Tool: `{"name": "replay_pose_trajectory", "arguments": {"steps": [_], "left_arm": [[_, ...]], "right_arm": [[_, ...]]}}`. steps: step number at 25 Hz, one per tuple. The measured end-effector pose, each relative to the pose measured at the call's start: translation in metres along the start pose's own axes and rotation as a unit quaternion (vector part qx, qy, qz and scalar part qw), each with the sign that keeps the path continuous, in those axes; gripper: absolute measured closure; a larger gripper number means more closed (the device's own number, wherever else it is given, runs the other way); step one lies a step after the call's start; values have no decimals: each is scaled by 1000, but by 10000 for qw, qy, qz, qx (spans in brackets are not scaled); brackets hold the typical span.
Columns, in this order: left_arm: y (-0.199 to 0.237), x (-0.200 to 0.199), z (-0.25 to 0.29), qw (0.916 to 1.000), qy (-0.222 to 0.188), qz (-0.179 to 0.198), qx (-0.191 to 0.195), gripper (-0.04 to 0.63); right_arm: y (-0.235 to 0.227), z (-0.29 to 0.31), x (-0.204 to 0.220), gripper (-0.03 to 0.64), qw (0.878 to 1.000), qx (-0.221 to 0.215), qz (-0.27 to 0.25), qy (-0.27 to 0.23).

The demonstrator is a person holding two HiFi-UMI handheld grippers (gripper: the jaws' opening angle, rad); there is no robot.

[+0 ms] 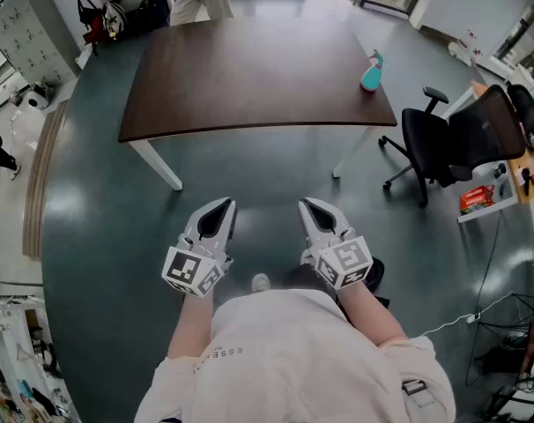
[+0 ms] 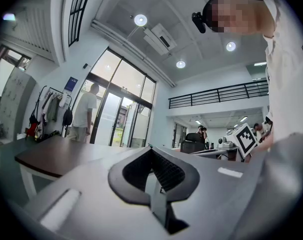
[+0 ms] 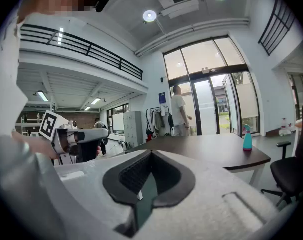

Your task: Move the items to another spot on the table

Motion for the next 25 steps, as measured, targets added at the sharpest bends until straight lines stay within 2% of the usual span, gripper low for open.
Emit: {"name": "replay_pose_trajectory", "arguments": {"steps": [10,14,25], "left_arm": [[-5,-4,-2,9999,-24,-32,114,578],[-4,-5,-1,9999,-46,-43,90,578],[8,0,2,9998,-100,-114,156,578]], "right_arm": [[1,-2,2,626,9999,110,-13,-121],[-4,-3,2,626,9996,223,153,-128],[-13,3,7,626,9988,416,253,11]]}}
Point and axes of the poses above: the fingertips, and each gripper's own axes: z forward along the fingers, y to its left, x out of its underside, the point moved 2 cm from there along -z, backward along the fingers, and after that the axes turned 15 degrees about x, right-handed, at the moved point
